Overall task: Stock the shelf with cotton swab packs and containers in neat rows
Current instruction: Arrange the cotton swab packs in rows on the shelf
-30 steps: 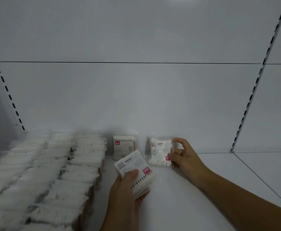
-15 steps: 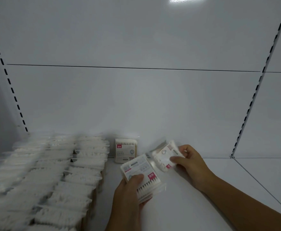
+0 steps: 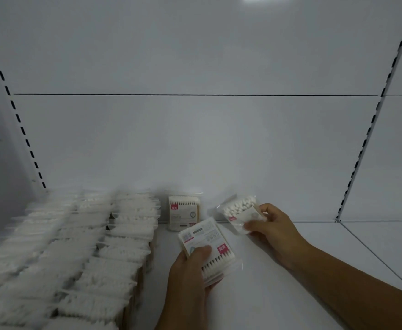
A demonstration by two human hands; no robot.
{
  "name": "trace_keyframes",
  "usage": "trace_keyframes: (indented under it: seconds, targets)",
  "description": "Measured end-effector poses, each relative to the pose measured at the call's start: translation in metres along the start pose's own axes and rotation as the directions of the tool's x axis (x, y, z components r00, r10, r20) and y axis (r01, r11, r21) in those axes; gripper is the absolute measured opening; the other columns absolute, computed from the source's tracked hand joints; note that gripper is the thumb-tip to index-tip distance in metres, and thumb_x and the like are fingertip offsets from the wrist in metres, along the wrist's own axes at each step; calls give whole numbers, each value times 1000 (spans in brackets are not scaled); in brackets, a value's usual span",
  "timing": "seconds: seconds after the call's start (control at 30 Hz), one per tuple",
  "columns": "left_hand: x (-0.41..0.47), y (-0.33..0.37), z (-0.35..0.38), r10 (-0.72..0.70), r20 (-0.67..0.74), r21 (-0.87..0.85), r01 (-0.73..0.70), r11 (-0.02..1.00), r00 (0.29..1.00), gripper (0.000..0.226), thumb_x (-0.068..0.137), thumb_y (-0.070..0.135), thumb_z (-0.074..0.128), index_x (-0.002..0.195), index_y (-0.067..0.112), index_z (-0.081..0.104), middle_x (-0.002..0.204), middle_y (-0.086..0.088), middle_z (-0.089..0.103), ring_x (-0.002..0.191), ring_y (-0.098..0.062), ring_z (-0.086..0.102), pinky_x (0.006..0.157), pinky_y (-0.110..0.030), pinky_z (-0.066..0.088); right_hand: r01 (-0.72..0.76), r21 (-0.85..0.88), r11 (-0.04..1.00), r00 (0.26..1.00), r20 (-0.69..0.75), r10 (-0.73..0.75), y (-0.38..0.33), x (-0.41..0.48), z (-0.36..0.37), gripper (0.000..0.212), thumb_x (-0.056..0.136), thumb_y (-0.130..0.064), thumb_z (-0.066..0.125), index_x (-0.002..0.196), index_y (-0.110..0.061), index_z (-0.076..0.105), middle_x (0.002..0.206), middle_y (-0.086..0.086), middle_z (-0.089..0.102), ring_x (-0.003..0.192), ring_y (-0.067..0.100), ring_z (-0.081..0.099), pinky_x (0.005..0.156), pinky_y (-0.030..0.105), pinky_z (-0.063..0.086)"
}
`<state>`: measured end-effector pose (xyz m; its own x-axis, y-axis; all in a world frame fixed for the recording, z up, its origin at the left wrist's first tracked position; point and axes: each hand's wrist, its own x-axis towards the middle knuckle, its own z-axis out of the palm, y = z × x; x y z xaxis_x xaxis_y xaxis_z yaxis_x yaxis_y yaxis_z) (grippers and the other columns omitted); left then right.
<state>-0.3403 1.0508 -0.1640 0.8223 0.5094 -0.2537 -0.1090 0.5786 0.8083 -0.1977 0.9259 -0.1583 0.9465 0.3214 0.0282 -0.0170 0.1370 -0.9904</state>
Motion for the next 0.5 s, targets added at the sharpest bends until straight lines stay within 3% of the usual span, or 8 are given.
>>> trace_keyframes:
  seconds: [0.1, 0.2, 0.33, 0.43, 0.5]
  targets:
    - [-2, 1, 1, 7, 1, 26, -7, 1000, 1000, 18, 87, 4, 57, 92, 17, 68, 70, -6, 74, 53, -14, 68, 44, -25, 50, -14, -135, 991, 1000, -5, 14, -3, 4, 15, 21, 75, 4, 73, 85, -2, 56, 94, 15, 71, 80, 22, 68, 74, 35, 57]
    - [-3, 1, 1, 8, 1, 41, -8, 999, 1000, 20, 86, 5, 59, 97, 18, 69, 77, -7, 75, 60, -16, 69, 47, -26, 50, 52, -410, 910, 996, -39, -75, 1, 12, 30, 24, 79, -20, 76, 91, -11, 57, 94, 1, 71, 83, 18, 69, 76, 41, 59]
    - [-5, 3, 1, 2, 6, 73, -2, 997, 1000, 19, 86, 5, 60, 97, 17, 69, 76, -7, 75, 62, -17, 69, 47, -26, 50, 168, -783, 599, 978, 58, -198, 13, 14, 39, 33, 79, -49, 69, 87, -17, 72, 84, -1, 71, 74, 17, 68, 68, 43, 58]
    - [-8, 4, 2, 4, 25, 76, -6, 997, 1000, 17, 87, 3, 59, 96, 15, 68, 71, -5, 74, 55, -13, 68, 44, -24, 50, 159, -824, 544, 984, 87, -155, 13, 15, 34, 43, 80, -58, 64, 94, -18, 71, 90, -1, 72, 79, 15, 67, 75, 40, 57]
    - [-8, 3, 3, 22, 66, 114, -30, 993, 998, 21, 79, 2, 65, 96, 15, 67, 72, -3, 74, 56, -11, 67, 46, -24, 50, 158, -824, 544, 972, 32, -234, 4, 14, 27, 43, 83, -57, 60, 98, -18, 68, 95, -2, 69, 84, 13, 63, 78, 32, 52]
